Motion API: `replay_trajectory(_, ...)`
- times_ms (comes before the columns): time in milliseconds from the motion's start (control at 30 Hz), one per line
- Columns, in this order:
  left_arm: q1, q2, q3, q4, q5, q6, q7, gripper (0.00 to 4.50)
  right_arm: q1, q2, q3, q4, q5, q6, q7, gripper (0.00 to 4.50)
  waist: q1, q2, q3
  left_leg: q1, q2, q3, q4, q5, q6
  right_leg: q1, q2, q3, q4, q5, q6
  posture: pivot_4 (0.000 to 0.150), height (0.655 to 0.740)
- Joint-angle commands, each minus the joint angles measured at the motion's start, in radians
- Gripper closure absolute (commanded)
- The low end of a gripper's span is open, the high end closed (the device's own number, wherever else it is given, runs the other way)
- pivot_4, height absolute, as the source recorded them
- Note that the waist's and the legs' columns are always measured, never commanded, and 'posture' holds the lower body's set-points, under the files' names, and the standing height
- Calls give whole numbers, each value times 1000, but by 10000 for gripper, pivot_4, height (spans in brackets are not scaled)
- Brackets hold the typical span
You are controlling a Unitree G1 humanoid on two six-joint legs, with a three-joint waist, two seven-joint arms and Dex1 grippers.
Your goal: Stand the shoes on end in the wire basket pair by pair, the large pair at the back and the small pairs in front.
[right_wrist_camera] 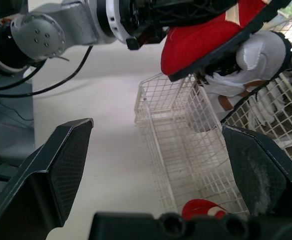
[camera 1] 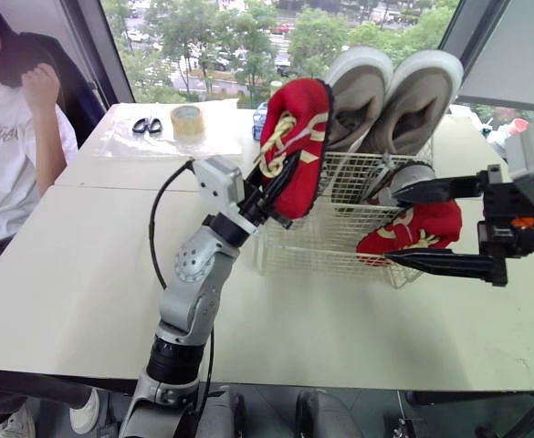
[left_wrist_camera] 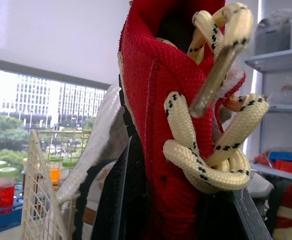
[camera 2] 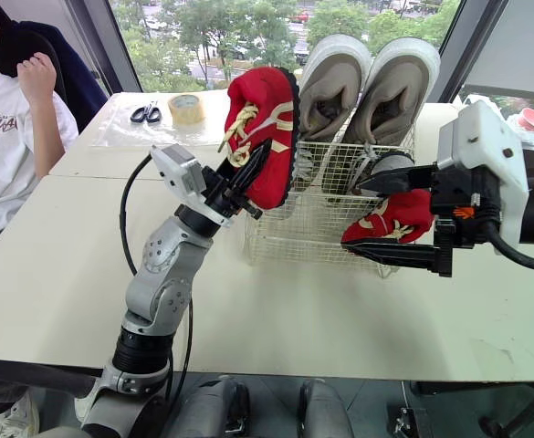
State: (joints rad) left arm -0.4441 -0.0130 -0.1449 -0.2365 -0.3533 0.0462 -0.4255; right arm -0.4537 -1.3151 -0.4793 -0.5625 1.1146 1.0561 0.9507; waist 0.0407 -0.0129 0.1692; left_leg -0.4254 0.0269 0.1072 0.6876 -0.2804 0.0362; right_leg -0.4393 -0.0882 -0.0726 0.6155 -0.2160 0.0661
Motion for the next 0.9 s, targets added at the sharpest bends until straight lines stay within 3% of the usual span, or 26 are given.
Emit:
replay_trajectory(33,17,-28,-53,55,75,-114,-7,40011,-28,-26,-14,20,9,-14,2,0,0,0,0,0,0,0,0,0,0,0,0,0,0,0,0,1500,7400)
replay_trajectory(233,50,-79,-101,239,228,-376,34,40011,-80,-26,43,36,12,-26,-2,0,-1,0,0,0,1,0,4,-1,2,1,0,0,0,-1,-1,1500,7400)
replay_trajectory(367,88,-104,-118,374,376,-592,137,40011,-117,-31,79,49,18,-26,9,0,-1,1,0,0,2,0,7,-2,3,3,0,0,1,-1,-2,1500,7400)
replay_trajectory(567,102,-109,-115,527,486,-747,256,40011,-151,-48,112,61,25,-13,24,0,-2,1,-1,0,3,0,8,-3,4,3,-2,-1,1,-1,-2,1500,7400)
replay_trajectory(667,92,-112,-117,581,495,-785,283,26662,-167,-61,120,74,29,-8,38,0,0,4,-2,0,3,0,8,-3,5,3,-2,-1,1,-1,-2,1500,7400)
replay_trajectory(833,135,-66,-125,563,452,-736,230,116,-182,-72,148,94,-3,-29,68,0,-2,8,-6,0,3,-1,10,-4,5,4,-3,-2,0,-1,-2,1500,7400)
replay_trajectory(900,179,-20,-130,496,418,-672,172,116,-184,-68,156,101,-17,-39,78,0,-3,10,-7,1,3,-1,10,-4,5,4,-4,-2,0,-1,-2,1500,7400)
